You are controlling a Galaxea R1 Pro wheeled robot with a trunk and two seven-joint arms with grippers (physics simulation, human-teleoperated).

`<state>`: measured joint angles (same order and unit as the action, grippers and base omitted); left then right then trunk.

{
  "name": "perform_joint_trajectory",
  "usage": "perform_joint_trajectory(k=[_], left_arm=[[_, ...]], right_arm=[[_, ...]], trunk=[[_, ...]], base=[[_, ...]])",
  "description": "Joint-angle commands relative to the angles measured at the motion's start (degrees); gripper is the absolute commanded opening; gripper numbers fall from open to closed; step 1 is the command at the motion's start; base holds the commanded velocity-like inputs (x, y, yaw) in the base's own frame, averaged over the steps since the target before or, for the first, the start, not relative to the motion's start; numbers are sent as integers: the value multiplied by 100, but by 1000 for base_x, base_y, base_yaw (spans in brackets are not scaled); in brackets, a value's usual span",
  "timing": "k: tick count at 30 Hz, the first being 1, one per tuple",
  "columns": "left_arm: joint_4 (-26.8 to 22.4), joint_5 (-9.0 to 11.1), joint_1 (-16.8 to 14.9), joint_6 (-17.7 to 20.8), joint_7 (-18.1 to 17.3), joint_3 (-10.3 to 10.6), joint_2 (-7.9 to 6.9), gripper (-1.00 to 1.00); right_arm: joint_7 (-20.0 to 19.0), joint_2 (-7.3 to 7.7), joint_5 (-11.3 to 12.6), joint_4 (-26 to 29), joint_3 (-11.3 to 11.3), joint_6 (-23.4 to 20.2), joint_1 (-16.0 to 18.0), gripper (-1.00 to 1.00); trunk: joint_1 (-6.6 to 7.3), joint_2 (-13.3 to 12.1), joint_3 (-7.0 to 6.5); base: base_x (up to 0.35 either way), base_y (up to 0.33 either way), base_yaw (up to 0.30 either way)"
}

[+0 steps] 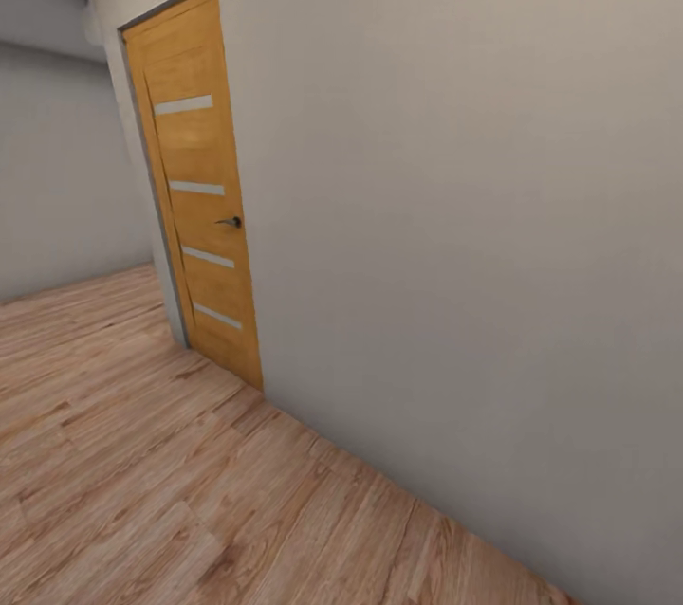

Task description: Move the two storage containers from the living room to the garage. In the garage, place one container on the floor and stack the other container on top of it (either order is fine).

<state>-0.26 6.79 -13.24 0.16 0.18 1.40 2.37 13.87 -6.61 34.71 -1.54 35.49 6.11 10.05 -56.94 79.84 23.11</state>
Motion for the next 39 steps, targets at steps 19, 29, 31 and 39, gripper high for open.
perform_joint_trajectory(k=[19,29,31,39], left_arm=[[-1,59,-3,2,13,18,0,100],[-1,59,-3,2,17,18,0,100],[-1,59,-3,2,17,18,0,100],[-1,59,-3,2,17,18,0,100]], right_arm=[[2,-7,54,-19,46,30,6,100],[2,-7,54,-18,46,30,6,100],[2,-7,54,-20,46,30,6,100],[2,-7,54,-18,46,30,6,100]], trunk=[[-3,3,6],[-3,3,6],[-3,3,6],[-3,3,6]], base=[[148,0,195],[0,0,273],[0,0,273],[0,0,273]])
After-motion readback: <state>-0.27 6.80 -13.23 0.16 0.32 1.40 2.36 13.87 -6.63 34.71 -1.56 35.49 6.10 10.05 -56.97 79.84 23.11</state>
